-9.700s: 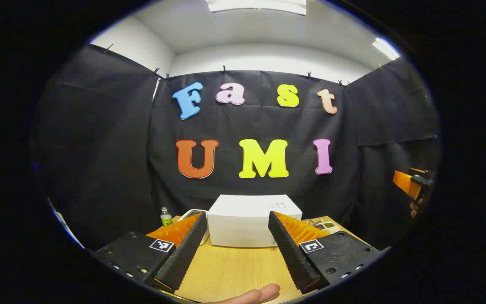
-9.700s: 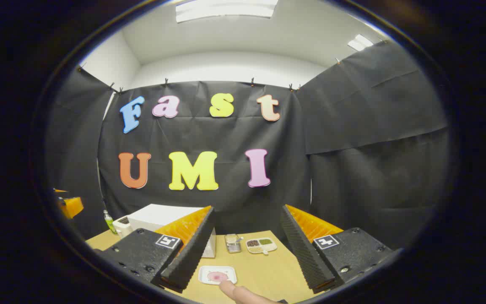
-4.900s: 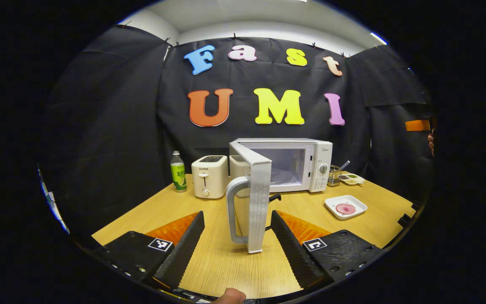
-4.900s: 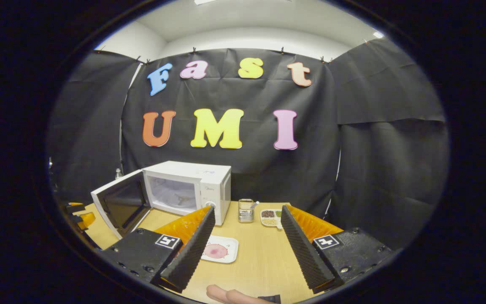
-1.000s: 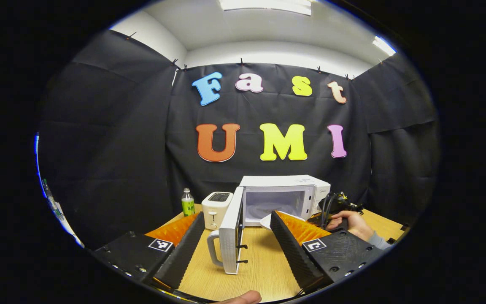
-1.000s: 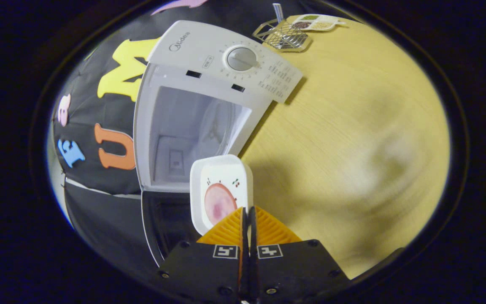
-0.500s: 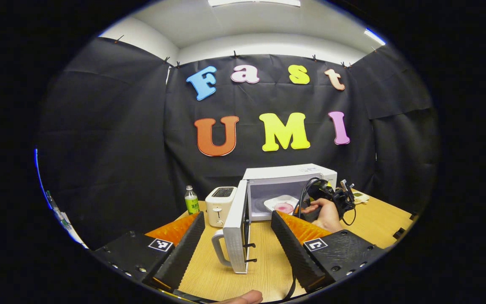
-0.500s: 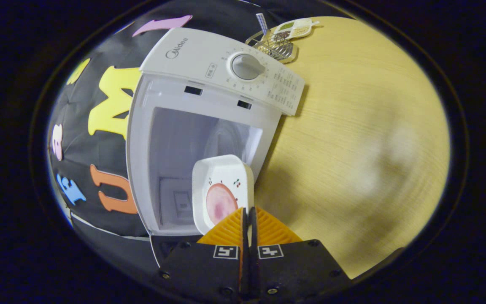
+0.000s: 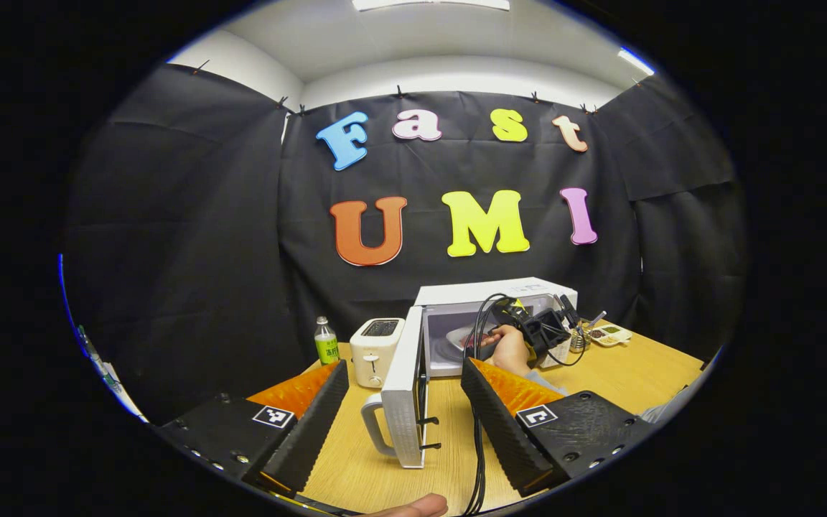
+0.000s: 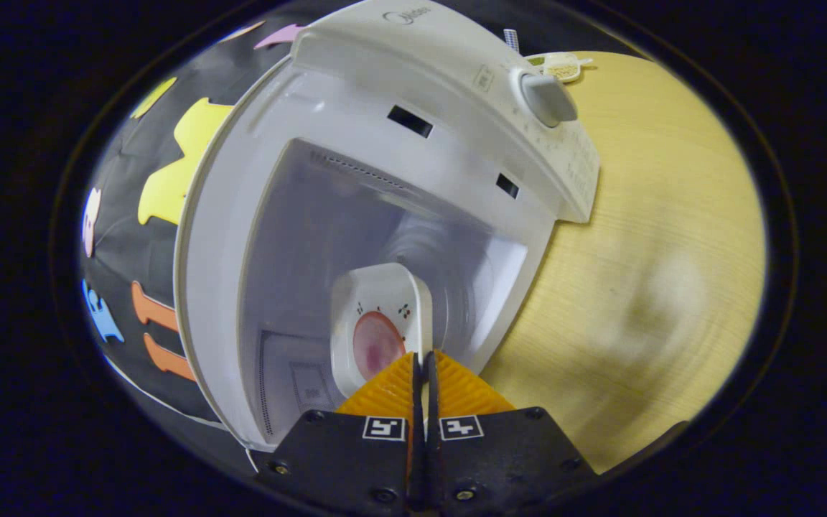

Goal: Open the microwave oven with the left hand, put the food in, and close the microwave oven.

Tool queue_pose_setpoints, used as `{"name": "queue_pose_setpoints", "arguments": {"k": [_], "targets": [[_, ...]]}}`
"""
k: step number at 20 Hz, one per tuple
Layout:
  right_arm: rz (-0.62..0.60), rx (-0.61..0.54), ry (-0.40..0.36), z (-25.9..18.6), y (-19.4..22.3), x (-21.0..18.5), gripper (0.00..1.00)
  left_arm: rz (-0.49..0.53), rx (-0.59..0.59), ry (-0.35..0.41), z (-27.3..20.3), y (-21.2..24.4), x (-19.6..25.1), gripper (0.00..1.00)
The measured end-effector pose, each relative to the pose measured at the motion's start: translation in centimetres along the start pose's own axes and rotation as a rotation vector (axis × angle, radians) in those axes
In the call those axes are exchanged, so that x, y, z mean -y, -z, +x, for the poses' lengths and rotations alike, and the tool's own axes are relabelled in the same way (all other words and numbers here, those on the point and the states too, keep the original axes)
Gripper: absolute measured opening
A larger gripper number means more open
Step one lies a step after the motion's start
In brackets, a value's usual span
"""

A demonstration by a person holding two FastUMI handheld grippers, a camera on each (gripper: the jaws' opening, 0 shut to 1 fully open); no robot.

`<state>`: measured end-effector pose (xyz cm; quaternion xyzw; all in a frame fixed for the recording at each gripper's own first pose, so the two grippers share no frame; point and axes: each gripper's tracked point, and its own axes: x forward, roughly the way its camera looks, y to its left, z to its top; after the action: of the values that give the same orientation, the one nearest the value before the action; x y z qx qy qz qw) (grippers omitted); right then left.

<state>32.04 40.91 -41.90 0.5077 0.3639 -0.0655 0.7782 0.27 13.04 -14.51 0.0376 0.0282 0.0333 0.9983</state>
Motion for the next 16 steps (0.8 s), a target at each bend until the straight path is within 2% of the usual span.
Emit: {"name": "queue_pose_setpoints", "arguments": {"k": [5, 16], "targets": [[-0.034, 0.012, 0.012, 1.3, 0.2, 0.2, 0.05, -0.058, -0.026, 0.004, 0.5, 0.6, 0.0, 0.97], [-0.125, 0.028, 0.029, 3.9, -0.3, 1.2, 0.07, -0.076, -0.043, 0.004, 1.0, 1.7, 0.2, 0.96]]}}
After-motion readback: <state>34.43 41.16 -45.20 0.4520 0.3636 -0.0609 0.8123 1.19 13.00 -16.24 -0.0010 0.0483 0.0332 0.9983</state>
